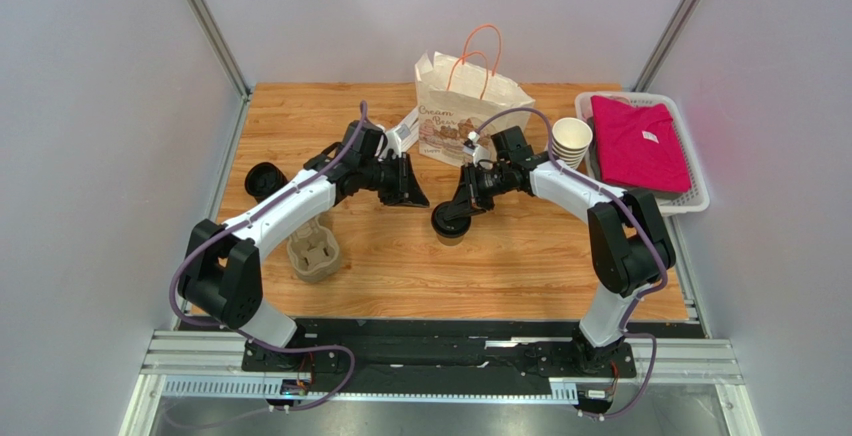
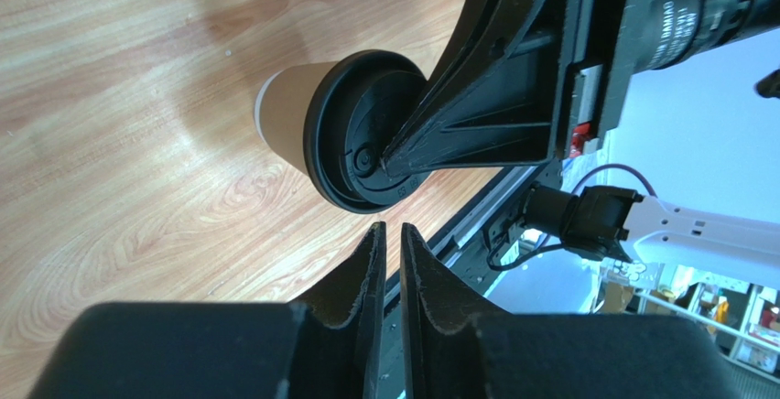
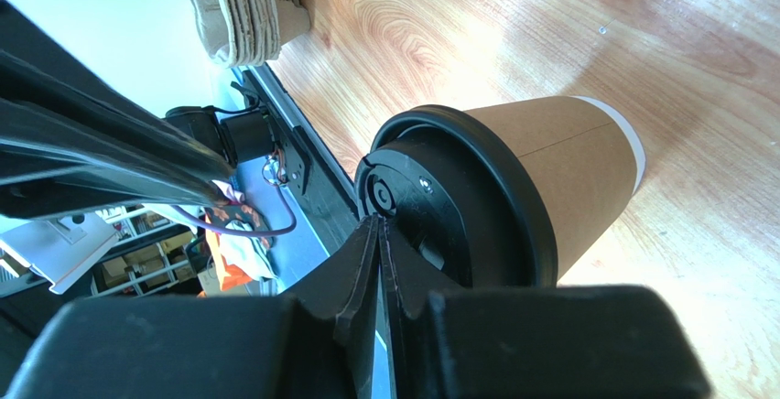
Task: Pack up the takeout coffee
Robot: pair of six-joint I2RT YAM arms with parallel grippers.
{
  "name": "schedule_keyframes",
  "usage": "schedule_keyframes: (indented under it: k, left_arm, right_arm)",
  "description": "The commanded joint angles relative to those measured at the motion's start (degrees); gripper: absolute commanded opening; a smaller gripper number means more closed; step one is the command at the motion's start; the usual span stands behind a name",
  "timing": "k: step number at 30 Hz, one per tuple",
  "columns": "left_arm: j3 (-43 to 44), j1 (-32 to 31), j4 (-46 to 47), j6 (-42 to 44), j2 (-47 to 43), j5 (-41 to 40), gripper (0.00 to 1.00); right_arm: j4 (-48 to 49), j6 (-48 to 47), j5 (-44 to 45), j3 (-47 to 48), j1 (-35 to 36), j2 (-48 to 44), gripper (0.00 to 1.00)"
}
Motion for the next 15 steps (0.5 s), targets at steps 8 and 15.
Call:
schedule_keyframes:
  k: [8,15]
  left_arm:
    - [0.12,-1.94,1.70,2.01,11.45,-1.91,0.13]
    - [0.20,0.25,-1.01,4.47,10.77,-4.10,0.10]
  right_arm:
    - [0.01,-1.79,5.49,-2.79,-0.48,2.04,0.11]
    - [0.01,-2.32,5.67,-2.88,-0.65,2.57,0.11]
